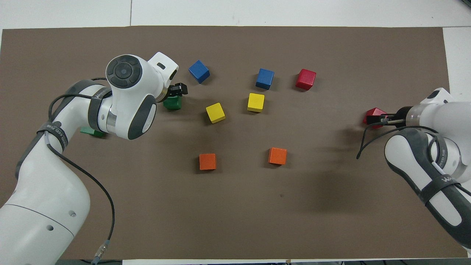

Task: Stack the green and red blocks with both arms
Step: 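Grasp the other green cube with the left gripper while the right gripper reaches red, then carry the green cube onto green with the left gripper while the right carries red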

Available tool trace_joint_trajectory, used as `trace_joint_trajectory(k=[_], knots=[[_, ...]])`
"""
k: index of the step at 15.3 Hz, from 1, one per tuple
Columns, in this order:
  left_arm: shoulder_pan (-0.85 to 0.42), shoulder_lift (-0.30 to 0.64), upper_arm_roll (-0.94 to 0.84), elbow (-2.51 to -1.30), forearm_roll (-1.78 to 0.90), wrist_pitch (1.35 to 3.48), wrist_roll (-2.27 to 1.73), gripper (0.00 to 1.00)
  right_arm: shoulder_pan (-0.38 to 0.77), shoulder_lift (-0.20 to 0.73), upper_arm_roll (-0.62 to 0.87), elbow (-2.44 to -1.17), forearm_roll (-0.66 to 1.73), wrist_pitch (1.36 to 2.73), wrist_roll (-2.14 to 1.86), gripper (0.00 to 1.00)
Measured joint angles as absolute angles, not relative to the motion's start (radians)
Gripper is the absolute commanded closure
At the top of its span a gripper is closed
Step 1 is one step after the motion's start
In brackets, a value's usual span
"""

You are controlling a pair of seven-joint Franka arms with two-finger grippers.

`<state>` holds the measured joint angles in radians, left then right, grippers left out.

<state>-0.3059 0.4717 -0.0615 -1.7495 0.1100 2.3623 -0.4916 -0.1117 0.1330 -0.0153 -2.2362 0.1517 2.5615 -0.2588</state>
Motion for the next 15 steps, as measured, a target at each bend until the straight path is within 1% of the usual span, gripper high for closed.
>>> trace_joint_trajectory(k=[1, 2, 3, 4, 6, 8, 11, 15], knots=[[-0.307, 0.475, -0.063, -1.770, 0.110, 2.390, -0.492, 0.00, -0.102, 0.133, -0.015, -2.230, 0.152, 2.560, -0.258, 0.00], [-0.308, 0.478, -0.065, -1.786, 0.110, 2.407, -0.492, 0.30, -0.086, 0.133, -0.015, -2.215, 0.152, 2.548, -0.246, 0.00], [-0.309, 0.479, -0.066, -1.796, 0.110, 2.414, -0.492, 0.85, -0.064, 0.135, -0.015, -2.186, 0.142, 2.513, -0.207, 0.00], [-0.309, 0.479, -0.067, -1.803, 0.110, 2.416, -0.492, 1.00, -0.039, 0.142, -0.014, -2.137, 0.104, 2.454, -0.132, 0.00], [-0.308, 0.479, -0.066, -1.808, 0.110, 2.415, -0.492, 1.00, 0.018, 0.171, -0.011, -1.989, -0.013, 2.303, 0.096, 0.00], [-0.305, 0.475, -0.061, -1.802, 0.114, 2.377, -0.481, 1.00, 0.080, 0.235, -0.009, -1.827, -0.054, 2.199, 0.293, 0.00], [-0.264, 0.457, -0.057, -1.761, 0.123, 2.214, -0.347, 1.00, 0.143, 0.374, -0.008, -1.660, -0.066, 2.170, 0.485, 0.00], [-0.121, 0.353, -0.053, -1.762, 0.126, 2.064, -0.042, 1.00, 0.172, 0.558, -0.010, -1.486, -0.071, 2.143, 0.596, 0.00]])
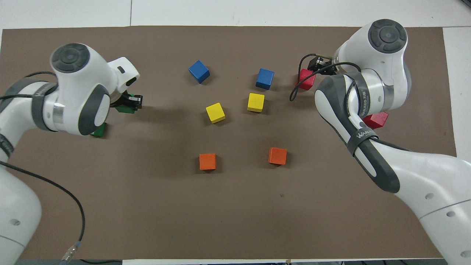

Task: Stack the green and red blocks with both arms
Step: 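Carry the green cube onto green with the left gripper while the right carries red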

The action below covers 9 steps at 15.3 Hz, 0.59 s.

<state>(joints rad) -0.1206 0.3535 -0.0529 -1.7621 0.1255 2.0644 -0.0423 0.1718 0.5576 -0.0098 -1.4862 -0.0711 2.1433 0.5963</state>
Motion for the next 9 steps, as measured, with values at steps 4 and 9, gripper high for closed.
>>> trace_joint_trajectory(k=[4, 9], knots=[[0.014, 0.322, -0.053, -1.793, 0.125, 2.049, 0.185, 1.00, 0.185, 0.664, -0.010, -1.338, -0.071, 2.104, 0.642, 0.00], [0.067, 0.322, -0.056, -1.825, 0.090, 2.050, 0.266, 1.00, 0.235, 0.710, -0.011, -1.296, -0.079, 2.105, 0.676, 0.00]])
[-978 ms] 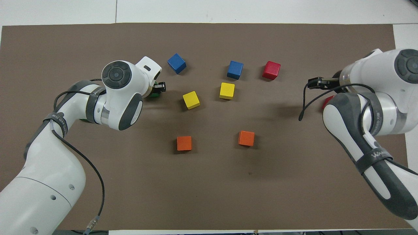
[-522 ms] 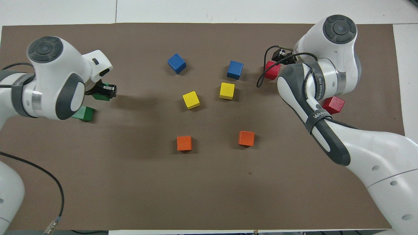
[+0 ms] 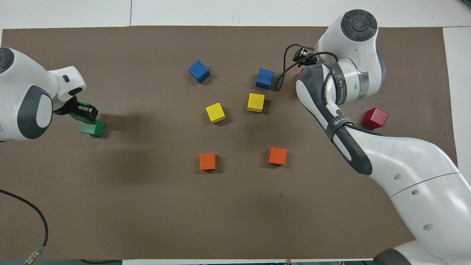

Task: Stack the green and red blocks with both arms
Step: 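Carry the green cube onto green with the left gripper while the right carries red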

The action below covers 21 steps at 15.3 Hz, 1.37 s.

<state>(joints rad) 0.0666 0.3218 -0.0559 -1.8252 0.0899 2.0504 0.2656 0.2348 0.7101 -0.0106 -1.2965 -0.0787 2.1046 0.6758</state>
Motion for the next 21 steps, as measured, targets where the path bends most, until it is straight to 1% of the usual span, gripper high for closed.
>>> trace_joint_trajectory(k=[4, 6, 7, 8, 10, 11, 17, 19, 21], knots=[[0.073, 0.314, -0.056, -1.836, 0.067, 2.050, 0.279, 1.00, 0.253, 0.730, -0.011, -1.304, -0.130, 2.151, 0.685, 0.00], [0.080, 0.291, -0.056, -1.852, 0.056, 2.050, 0.298, 1.00, 0.253, 0.734, -0.013, -1.324, -0.136, 2.171, 0.685, 0.00], [0.088, 0.276, -0.057, -1.866, 0.054, 2.050, 0.309, 1.00, 0.253, 0.733, -0.013, -1.336, -0.137, 2.186, 0.685, 0.02], [0.097, 0.261, -0.057, -1.880, 0.053, 2.050, 0.320, 1.00, 0.253, 0.733, -0.013, -1.350, -0.137, 2.205, 0.685, 0.27], [0.110, 0.240, -0.057, -1.904, 0.052, 2.052, 0.336, 1.00, 0.253, 0.733, -0.013, -1.370, -0.137, 2.225, 0.685, 0.90], [0.111, 0.235, -0.057, -1.915, 0.052, 2.060, 0.339, 1.00, 0.253, 0.733, -0.013, -1.374, -0.137, 2.226, 0.685, 1.00], [0.111, 0.232, -0.065, -1.976, 0.050, 2.163, 0.339, 1.00, 0.252, 0.727, -0.016, -1.377, -0.141, 2.214, 0.685, 1.00], [0.111, 0.230, -0.065, -1.977, 0.049, 2.166, 0.339, 1.00, 0.242, 0.707, -0.027, -1.376, -0.149, 2.160, 0.657, 1.00], [0.111, 0.226, -0.065, -1.978, 0.049, 2.166, 0.339, 1.00, 0.198, 0.654, -0.034, -1.377, -0.150, 2.073, 0.583, 1.00]])
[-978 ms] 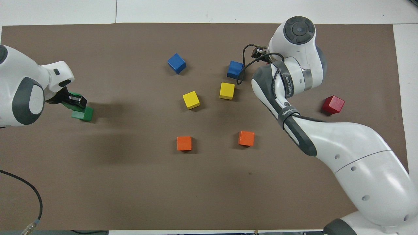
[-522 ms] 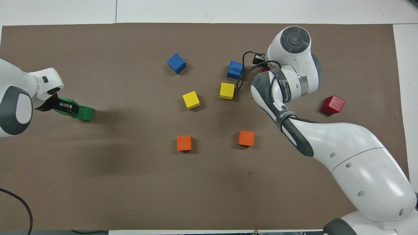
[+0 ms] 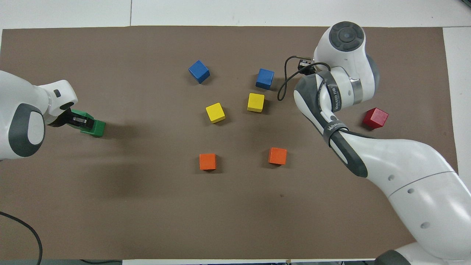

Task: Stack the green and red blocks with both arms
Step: 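Carry the green cube onto green with the left gripper while the right carries red, then stack the green cube and open the left gripper while the right gripper lowers red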

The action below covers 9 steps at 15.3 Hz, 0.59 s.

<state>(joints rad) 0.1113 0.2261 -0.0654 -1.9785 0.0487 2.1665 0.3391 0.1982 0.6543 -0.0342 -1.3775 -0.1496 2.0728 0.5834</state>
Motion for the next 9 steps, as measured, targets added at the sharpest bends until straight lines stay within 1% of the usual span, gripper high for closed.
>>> trace_joint_trajectory(k=[2, 3, 5, 6, 7, 8, 9], knots=[[0.111, 0.222, -0.066, -1.982, 0.048, 2.166, 0.339, 1.00, 0.119, 0.564, -0.034, -1.429, -0.148, 2.025, 0.488, 1.00], [0.111, 0.222, -0.066, -1.985, 0.048, 2.166, 0.339, 1.00, 0.077, 0.507, -0.034, -1.488, -0.139, 2.029, 0.434, 1.00], [0.111, 0.222, -0.067, -1.988, 0.047, 2.167, 0.336, 1.00, 0.001, 0.392, -0.033, -1.644, -0.099, 2.089, 0.346, 1.00], [0.111, 0.222, -0.068, -1.989, 0.047, 2.168, 0.329, 0.83, -0.028, 0.340, -0.033, -1.727, -0.077, 2.132, 0.314, 1.00], [0.110, 0.222, -0.069, -1.990, 0.046, 2.172, 0.323, 0.50, -0.051, 0.295, -0.032, -1.803, -0.056, 2.172, 0.295, 1.00], [0.109, 0.221, -0.071, -1.994, 0.046, 2.180, 0.320, 0.01, -0.068, 0.260, -0.032, -1.867, -0.037, 2.206, 0.286, 1.00], [0.108, 0.219, -0.073, -2.000, 0.046, 2.194, 0.317, 0.00, -0.081, 0.236, -0.032, -1.910, -0.019, 2.226, 0.285, 1.00]])
